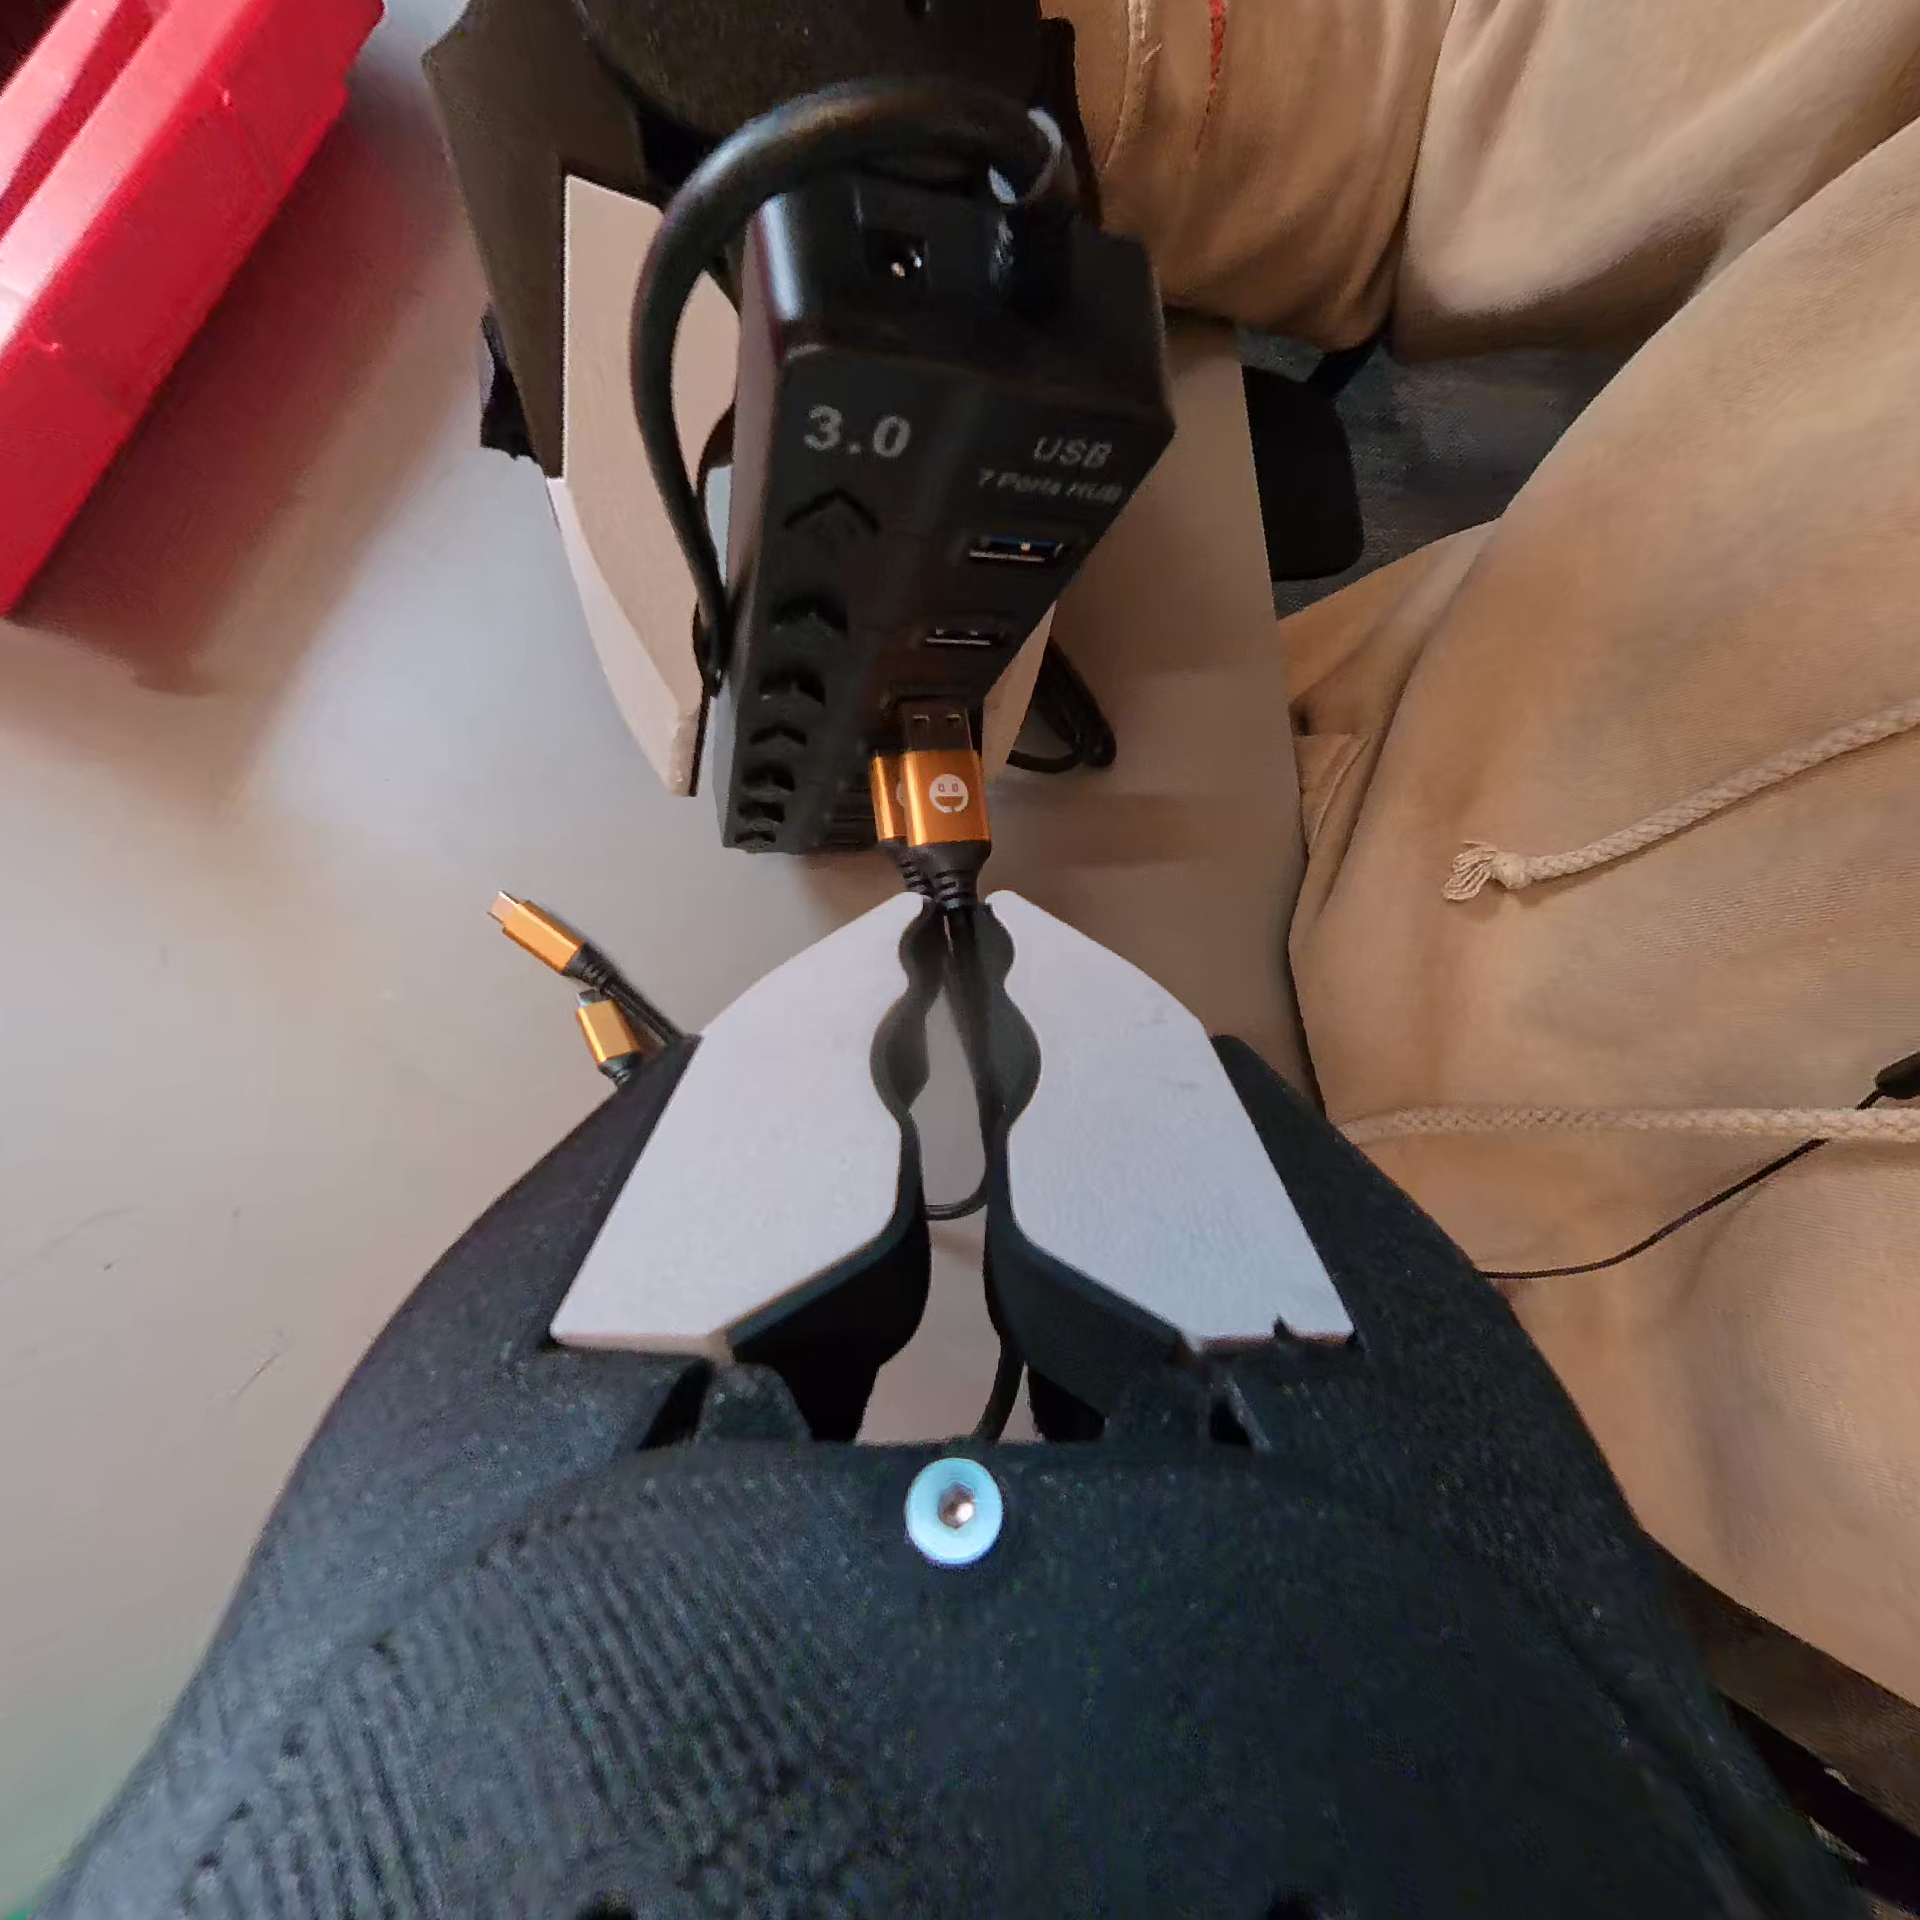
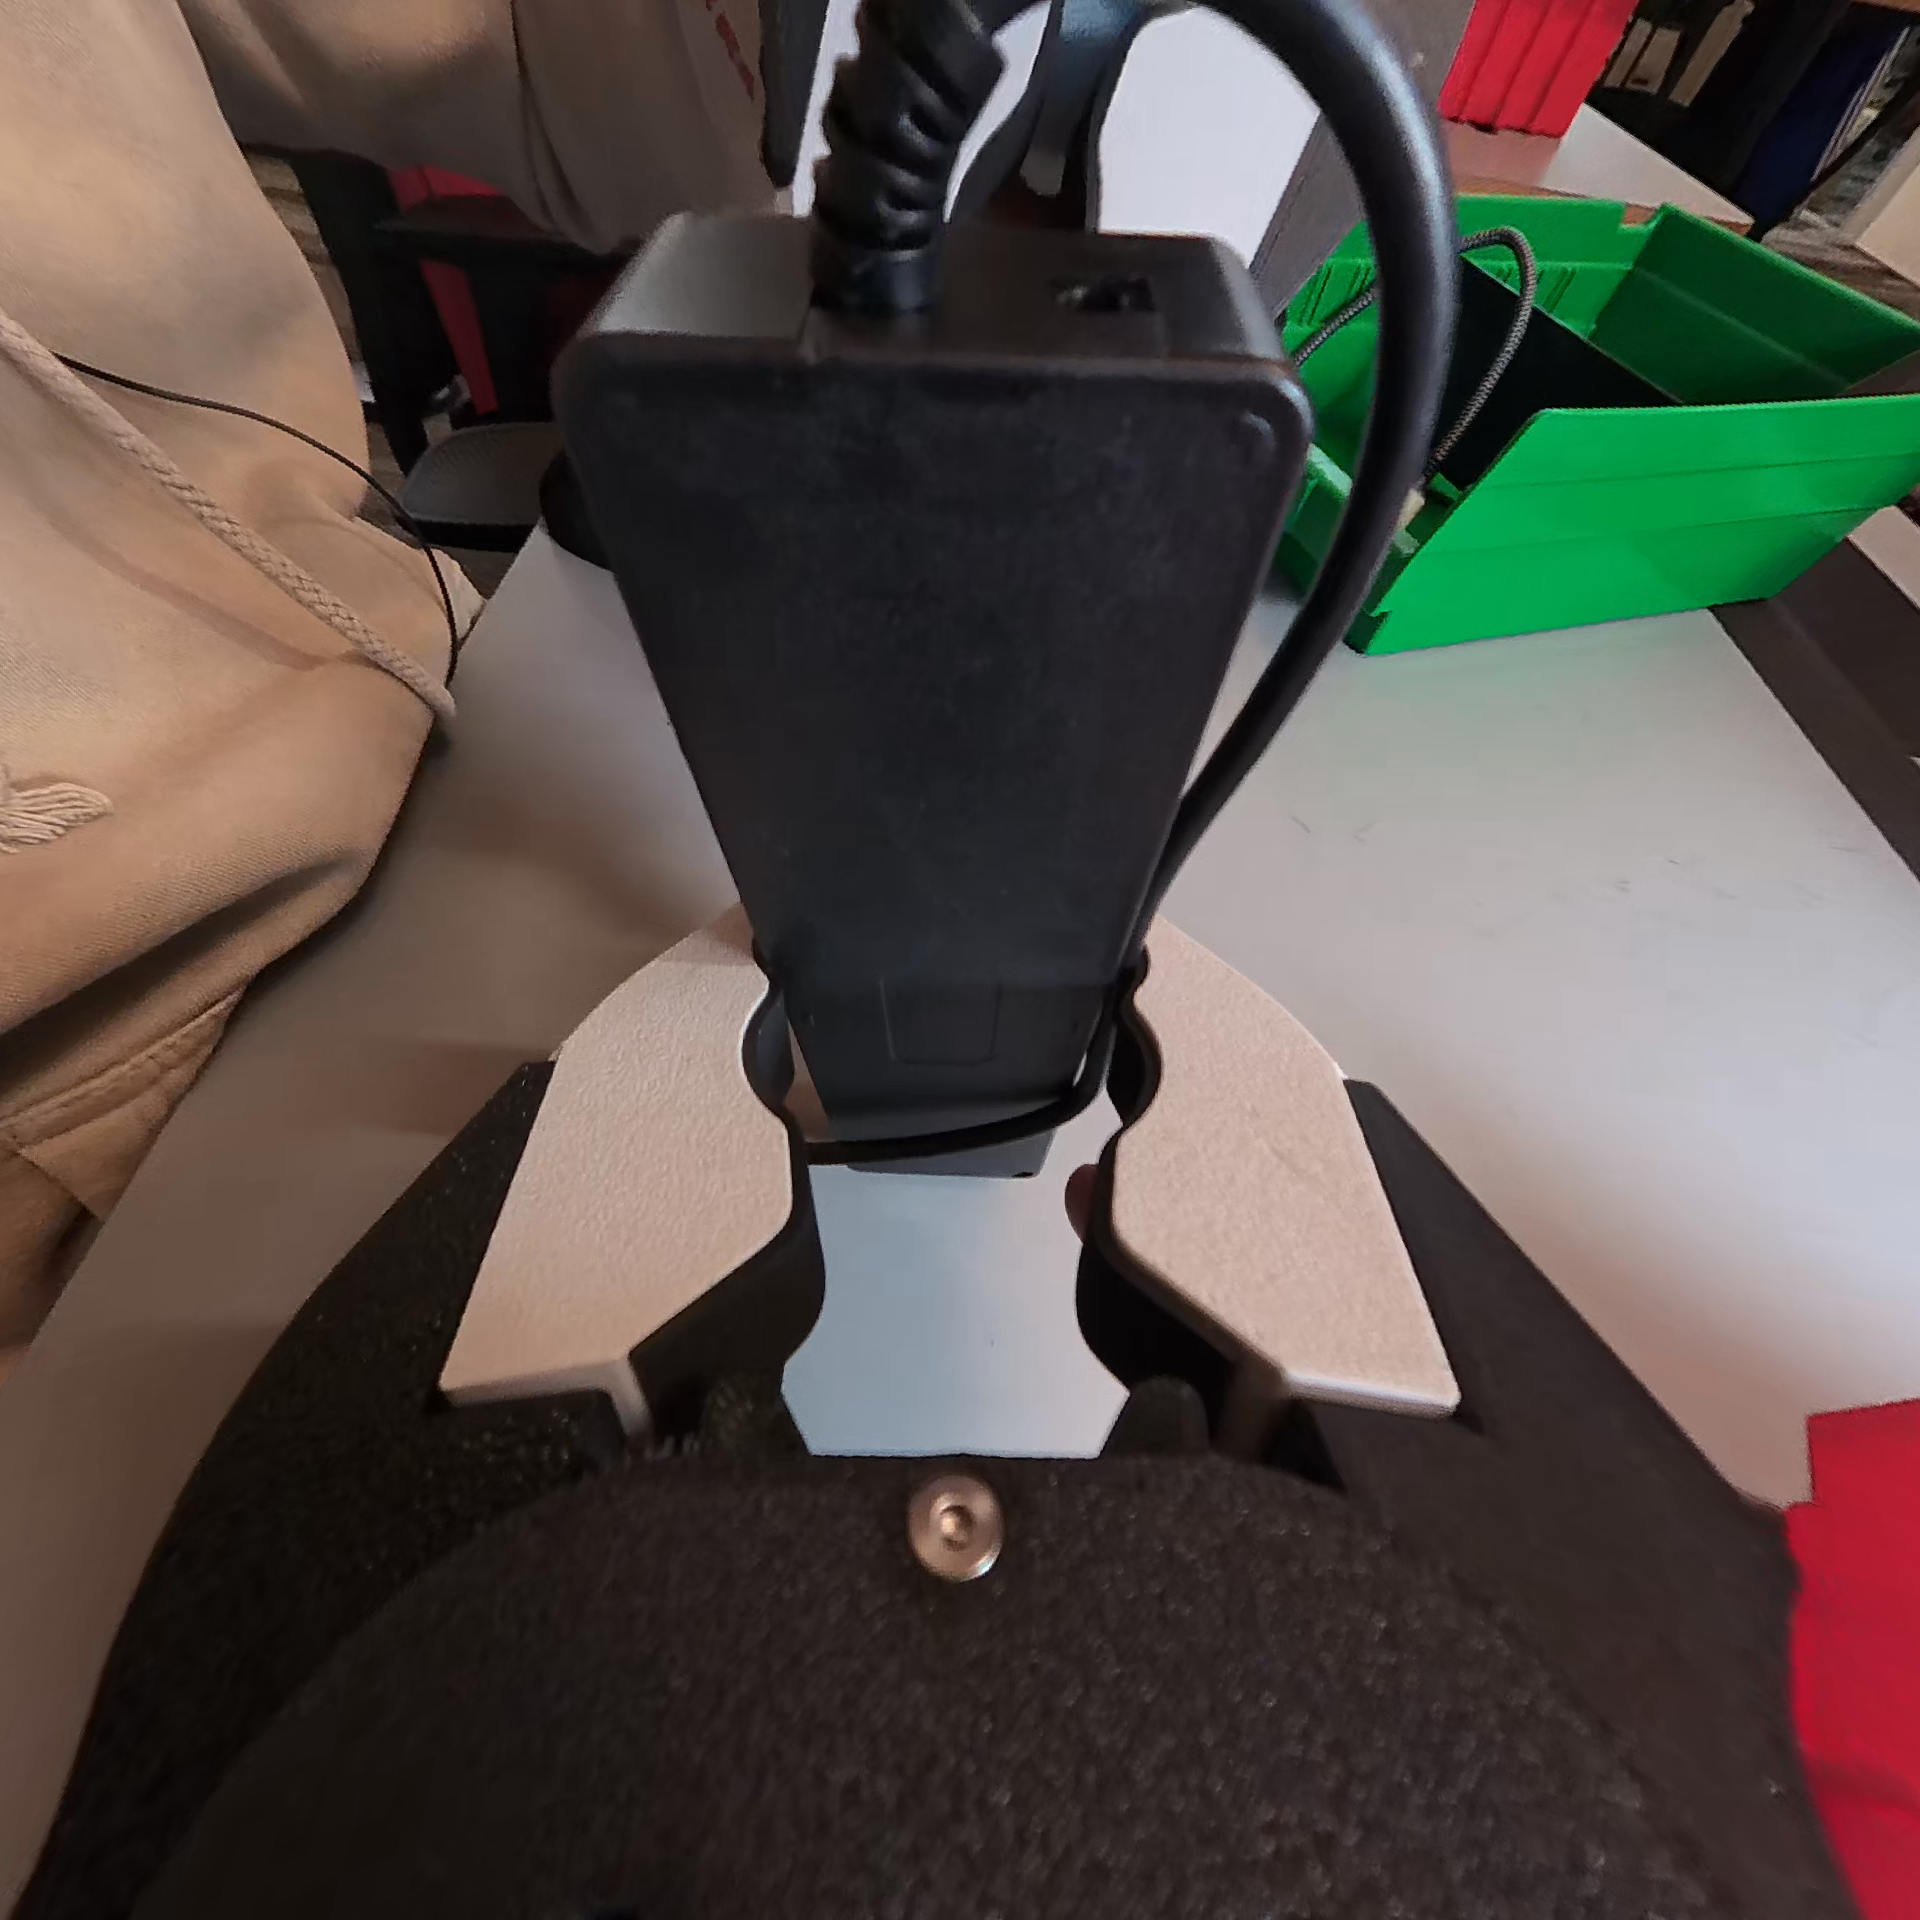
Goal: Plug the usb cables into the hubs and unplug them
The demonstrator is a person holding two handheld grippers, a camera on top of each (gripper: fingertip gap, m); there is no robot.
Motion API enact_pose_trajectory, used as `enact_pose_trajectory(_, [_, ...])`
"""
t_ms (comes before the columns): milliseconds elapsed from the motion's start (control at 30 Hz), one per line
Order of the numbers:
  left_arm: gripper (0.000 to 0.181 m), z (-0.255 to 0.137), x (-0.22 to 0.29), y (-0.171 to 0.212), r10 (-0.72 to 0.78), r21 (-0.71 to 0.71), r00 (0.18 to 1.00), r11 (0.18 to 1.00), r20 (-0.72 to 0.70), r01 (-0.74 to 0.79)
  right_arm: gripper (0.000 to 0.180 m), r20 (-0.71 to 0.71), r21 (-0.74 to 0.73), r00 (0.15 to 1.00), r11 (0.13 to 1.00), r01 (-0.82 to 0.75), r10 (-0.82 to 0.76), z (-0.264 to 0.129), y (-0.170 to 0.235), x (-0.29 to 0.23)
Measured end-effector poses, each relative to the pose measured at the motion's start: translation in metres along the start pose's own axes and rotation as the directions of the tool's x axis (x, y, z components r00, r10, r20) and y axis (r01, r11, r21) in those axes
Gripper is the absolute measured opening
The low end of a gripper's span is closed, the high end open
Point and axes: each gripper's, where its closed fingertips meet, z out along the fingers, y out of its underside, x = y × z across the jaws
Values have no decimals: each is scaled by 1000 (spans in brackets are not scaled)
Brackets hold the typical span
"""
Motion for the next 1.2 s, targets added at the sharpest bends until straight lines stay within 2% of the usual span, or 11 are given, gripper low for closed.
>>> enact_pose_trajectory(267, [6, -1, 0, -4, 21, 61, 1000, 998, 22, -22, 59, 30, -4, 999, 1000, -20, 21, 4, 0, -5])
enact_pose_trajectory(433, [6, 1, -3, -5, -5, 90, 999, 996, 37, 1, 58, -23, -11, 999, 1000, -26, 25, 5, -2, 3])
enact_pose_trajectory(600, [6, -4, -1, -22, -55, 252, 998, 966, -2, 54, 56, -3, -71, 1000, 997, -17, 17, 20, 10, -3])
enact_pose_trajectory(667, [6, -3, 2, -18, -10, 202, 999, 979, 34, 3, 56, 14, -71, 1000, 997, -19, 20, 25, 12, -7])
enact_pose_trajectory(733, [7, -11, -2, -24, 2, 231, 995, 973, 100, -25, 56, 6, -3, 999, 999, -44, 44, 18, 0, -2])
enact_pose_trajectory(833, [6, -24, 0, -33, 2, 311, 996, 950, 84, -28, 58, -21, 76, 999, 996, -41, 43, 9, -18, 3])
enact_pose_trajectory(933, [7, -26, 0, -27, 16, 338, 995, 940, 97, -48, 58, 11, 132, 997, 989, -71, 70, 4, -24, -1])
enact_pose_trajectory(1067, [25, -28, 6, -15, -5, 392, 1000, 920, 30, -7, 57, 62, 149, 994, 984, -95, 86, 2, -24, -5])
enact_pose_trajectory(1200, [41, -17, 2, -5, -33, 391, 998, 920, 46, 12, 57, 38, 149, 995, 984, -92, 87, 6, -27, -3])
